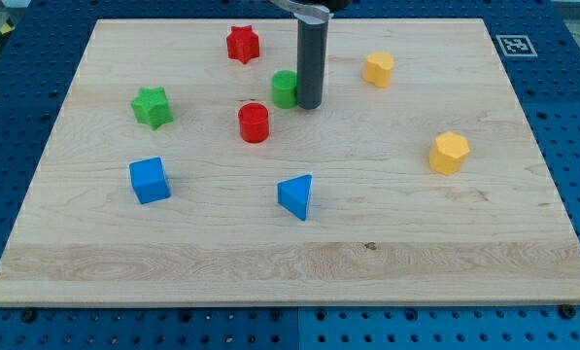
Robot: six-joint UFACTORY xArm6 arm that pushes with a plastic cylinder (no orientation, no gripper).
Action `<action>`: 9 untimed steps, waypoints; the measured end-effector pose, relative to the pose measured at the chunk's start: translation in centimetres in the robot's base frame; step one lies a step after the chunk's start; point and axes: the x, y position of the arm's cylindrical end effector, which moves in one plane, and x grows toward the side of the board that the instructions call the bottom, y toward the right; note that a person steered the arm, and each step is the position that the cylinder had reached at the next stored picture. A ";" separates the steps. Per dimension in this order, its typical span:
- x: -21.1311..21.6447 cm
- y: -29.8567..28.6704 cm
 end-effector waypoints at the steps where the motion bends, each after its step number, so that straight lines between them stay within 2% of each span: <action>1: -0.2 -1.1; 3: -3.1 -1.1; 9: -3.5 -8.3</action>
